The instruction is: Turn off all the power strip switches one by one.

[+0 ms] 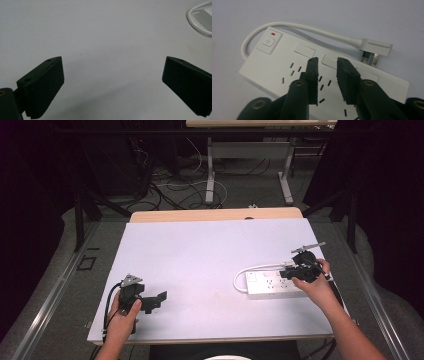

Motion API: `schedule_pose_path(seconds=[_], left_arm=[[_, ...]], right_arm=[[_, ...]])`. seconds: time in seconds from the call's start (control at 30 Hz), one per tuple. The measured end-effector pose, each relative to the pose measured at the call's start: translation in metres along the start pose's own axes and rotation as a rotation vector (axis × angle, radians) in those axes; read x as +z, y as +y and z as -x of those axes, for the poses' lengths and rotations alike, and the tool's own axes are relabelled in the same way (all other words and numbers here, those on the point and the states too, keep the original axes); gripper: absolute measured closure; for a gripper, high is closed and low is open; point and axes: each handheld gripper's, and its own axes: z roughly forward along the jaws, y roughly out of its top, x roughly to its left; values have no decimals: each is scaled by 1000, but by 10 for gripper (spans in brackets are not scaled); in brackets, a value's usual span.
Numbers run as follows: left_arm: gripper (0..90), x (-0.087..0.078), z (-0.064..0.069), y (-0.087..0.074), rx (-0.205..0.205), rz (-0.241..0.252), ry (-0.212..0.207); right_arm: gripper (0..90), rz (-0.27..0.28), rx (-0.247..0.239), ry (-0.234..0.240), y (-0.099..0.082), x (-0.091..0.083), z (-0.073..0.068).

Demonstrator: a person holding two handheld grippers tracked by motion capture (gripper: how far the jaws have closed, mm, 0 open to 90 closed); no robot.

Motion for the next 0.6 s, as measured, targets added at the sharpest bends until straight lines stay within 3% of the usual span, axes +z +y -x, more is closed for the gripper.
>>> schedule_pose_path(seconds=[0.07,0.17,0.2,0.43,0.6], left_arm=[[40,0,0,0,-1,1,0],[40,0,0,0,-1,1,0],[40,0,0,0,1,0,0],[40,0,1,0,1,-1,0],[40,0,1,0,1,-1,-1]], right_arm=[[603,14,-4,1,-1,-1,-2],[543,44,-46,2,-3,-4,-7],[539,48,-37,11,-4,-4,-9],[474,85,-106,32,-11,-6,-24],[417,97,-120,27,-18,-6,-33]])
